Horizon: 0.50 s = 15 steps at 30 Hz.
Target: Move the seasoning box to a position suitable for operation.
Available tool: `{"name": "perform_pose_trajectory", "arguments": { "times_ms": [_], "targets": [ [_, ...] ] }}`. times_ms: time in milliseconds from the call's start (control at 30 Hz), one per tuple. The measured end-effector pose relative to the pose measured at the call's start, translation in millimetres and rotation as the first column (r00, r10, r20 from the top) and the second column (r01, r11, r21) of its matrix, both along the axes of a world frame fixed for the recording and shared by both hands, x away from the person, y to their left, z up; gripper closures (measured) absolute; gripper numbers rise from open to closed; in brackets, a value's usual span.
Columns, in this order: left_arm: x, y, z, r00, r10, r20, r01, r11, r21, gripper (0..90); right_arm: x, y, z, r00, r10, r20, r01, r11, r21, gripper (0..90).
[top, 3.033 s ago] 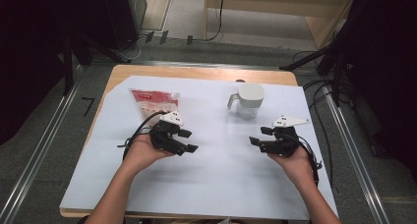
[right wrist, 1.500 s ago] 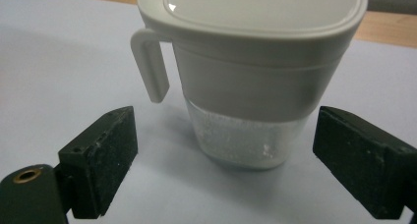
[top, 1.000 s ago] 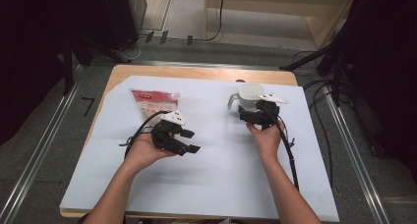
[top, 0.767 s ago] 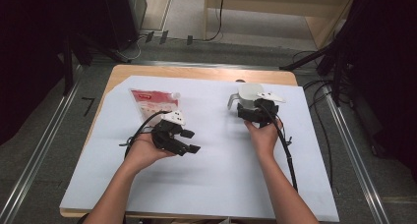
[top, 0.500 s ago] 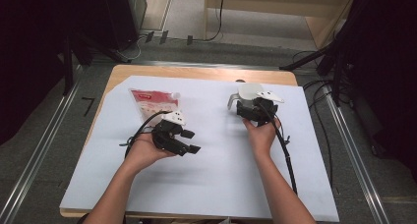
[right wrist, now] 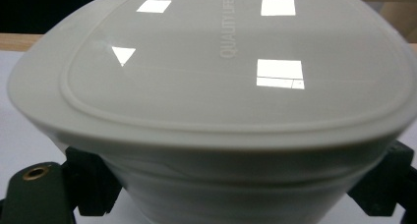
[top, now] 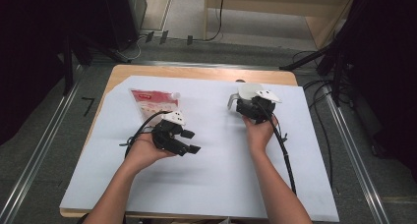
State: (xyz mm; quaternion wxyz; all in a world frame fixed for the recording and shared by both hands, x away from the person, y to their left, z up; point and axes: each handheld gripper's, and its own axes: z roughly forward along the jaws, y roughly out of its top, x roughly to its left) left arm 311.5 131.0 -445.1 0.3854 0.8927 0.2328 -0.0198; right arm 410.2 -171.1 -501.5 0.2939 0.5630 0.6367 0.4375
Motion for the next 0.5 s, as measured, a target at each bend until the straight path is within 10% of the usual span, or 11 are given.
{"name": "perform_pose_trajectory", "arguments": {
  "times_ms": [500],
  "targets": [
    [1.3, 1.1, -0.8, 1.0000, -0.001, -0.003, 0.001, 1.0000, -0.005, 37.8, -0.2, -3.5, 0.0, 0.9996, 0.026, 0.009, -0.026, 1.000, -0.013, 13.8]
  ]
}}
